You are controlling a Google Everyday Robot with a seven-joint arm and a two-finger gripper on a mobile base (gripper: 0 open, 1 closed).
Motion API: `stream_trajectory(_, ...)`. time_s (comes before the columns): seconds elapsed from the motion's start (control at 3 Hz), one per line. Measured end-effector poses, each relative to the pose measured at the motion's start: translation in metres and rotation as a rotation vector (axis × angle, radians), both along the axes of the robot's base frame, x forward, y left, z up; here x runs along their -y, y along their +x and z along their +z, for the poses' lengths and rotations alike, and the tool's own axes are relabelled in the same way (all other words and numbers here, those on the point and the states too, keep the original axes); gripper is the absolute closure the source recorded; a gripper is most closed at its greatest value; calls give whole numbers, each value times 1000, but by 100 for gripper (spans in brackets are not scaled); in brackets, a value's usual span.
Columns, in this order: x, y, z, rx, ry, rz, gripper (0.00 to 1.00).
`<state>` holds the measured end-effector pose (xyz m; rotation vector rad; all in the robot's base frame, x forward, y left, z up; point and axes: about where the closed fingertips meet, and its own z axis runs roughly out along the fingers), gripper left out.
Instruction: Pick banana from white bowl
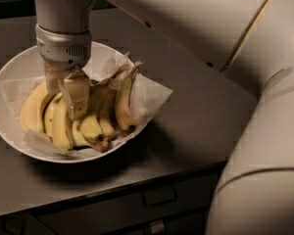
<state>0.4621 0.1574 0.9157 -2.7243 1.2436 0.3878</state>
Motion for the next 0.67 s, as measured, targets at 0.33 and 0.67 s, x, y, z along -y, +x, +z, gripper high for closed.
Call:
stream_trajectory(0.33, -1, 0, -2, -8, -1, 6, 30)
stream_trajectory(0.67, -1, 0, -3, -16, -1, 11, 42)
